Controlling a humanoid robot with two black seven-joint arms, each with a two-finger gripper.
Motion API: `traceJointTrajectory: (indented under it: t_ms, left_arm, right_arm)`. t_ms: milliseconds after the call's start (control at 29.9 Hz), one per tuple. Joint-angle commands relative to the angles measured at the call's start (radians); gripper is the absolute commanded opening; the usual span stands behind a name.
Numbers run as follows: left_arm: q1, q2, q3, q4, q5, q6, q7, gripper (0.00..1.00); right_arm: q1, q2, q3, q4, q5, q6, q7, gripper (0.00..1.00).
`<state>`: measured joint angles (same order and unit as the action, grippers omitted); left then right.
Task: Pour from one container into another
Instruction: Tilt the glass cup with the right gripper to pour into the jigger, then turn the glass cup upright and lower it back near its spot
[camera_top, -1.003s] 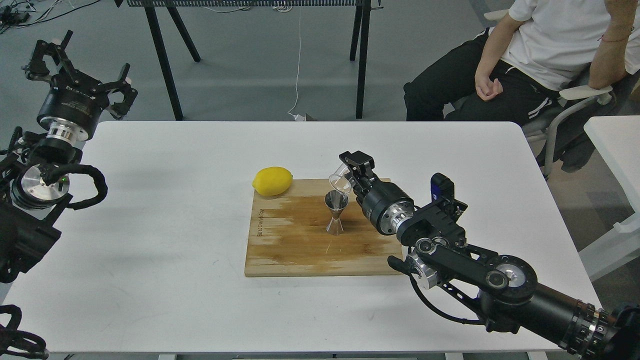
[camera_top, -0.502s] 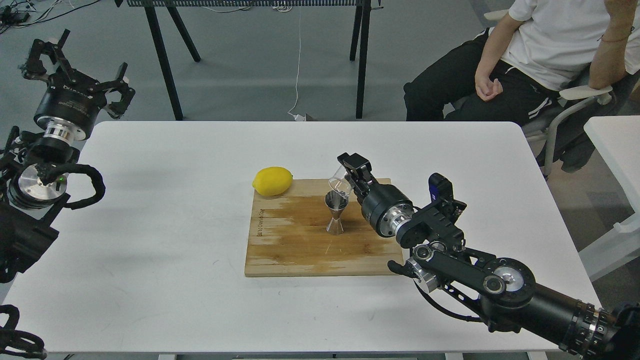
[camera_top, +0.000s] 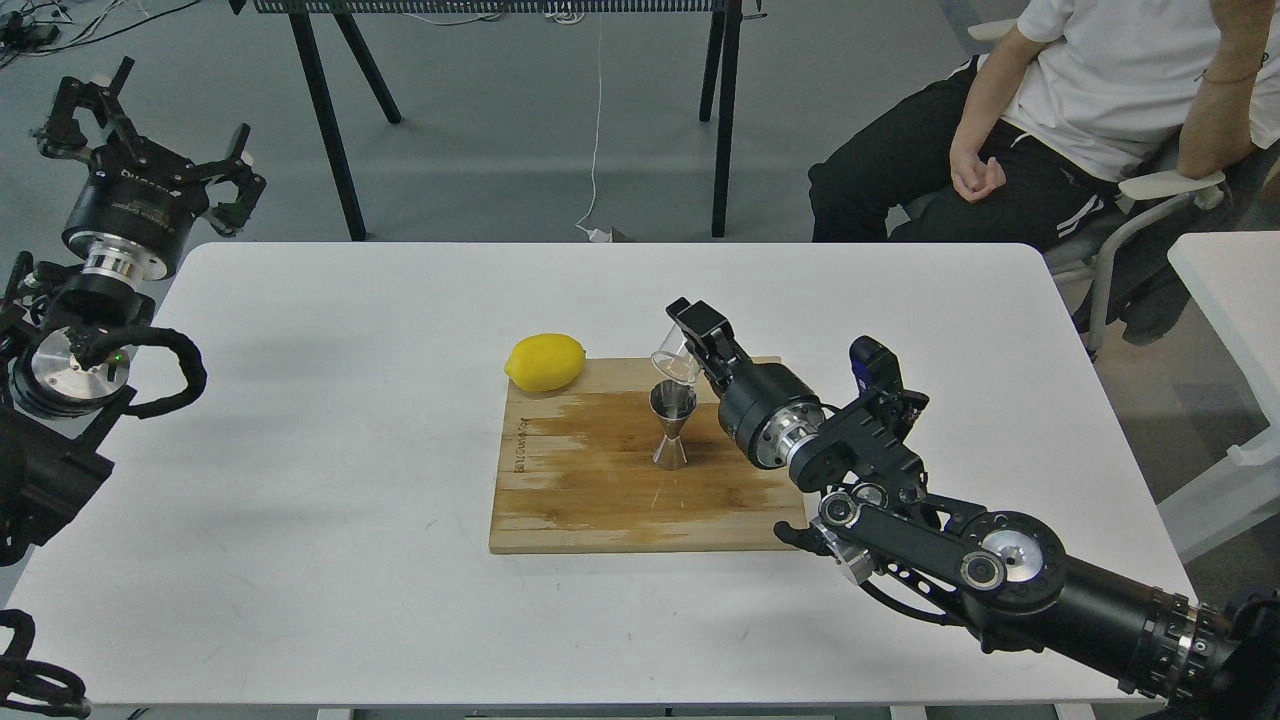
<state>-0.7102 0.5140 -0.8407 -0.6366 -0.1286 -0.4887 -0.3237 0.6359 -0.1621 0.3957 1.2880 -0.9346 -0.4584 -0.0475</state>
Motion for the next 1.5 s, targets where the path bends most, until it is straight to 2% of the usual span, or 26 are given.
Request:
traceJointTrajectory:
  t_ms: [0,234,535,669,803,1104,1237,1338,1471]
  left_arm:
    - [0.0,0.0,0.0,0.0,0.0,0.0,0.0,1.0]
    - [0.0,0.0,0.0,0.0,0.0,0.0,0.0,1.0]
    - [0.0,0.0,0.0,0.0,-0.002,0.0,0.0,1.0]
    - [0.0,0.0,0.0,0.0,-0.002,0.0,0.0,1.0]
    - [0.0,0.001,0.0,0.0,-0.002,0.0,0.0,1.0]
    - [0.0,0.014,-0.001,0.0,-0.002,0.0,0.0,1.0]
    - [0.0,0.015,-0.001,0.0,-0.002,0.0,0.0,1.0]
    - [0.0,0.02,-0.001,0.0,-0.003,0.0,0.0,1.0]
    - [0.0,0.018,-0.001,0.0,-0.003,0.0,0.0,1.0]
  right_arm:
    - [0.013,-0.01,-0.031,0.001,-0.016,-0.002,0.0,0.37]
    - [0.015,-0.025,-0.069,0.001,-0.067,-0.003,0.023,0.37]
    - [0.015,-0.073,-0.086,0.008,-0.082,-0.009,0.031,0.37]
    - [0.011,-0.082,-0.071,0.02,-0.047,-0.009,0.028,0.37]
    - [0.005,-0.082,-0.032,0.062,0.098,-0.008,0.025,0.38]
    - [-0.057,-0.114,0.172,0.184,0.436,0.003,0.014,0.38]
    - [-0.148,-0.131,0.334,0.217,0.604,0.01,0.002,0.38]
    - [-0.215,-0.131,0.48,0.208,0.723,0.075,-0.034,0.38]
    - [-0.303,-0.128,0.623,0.183,0.855,0.167,-0.054,0.38]
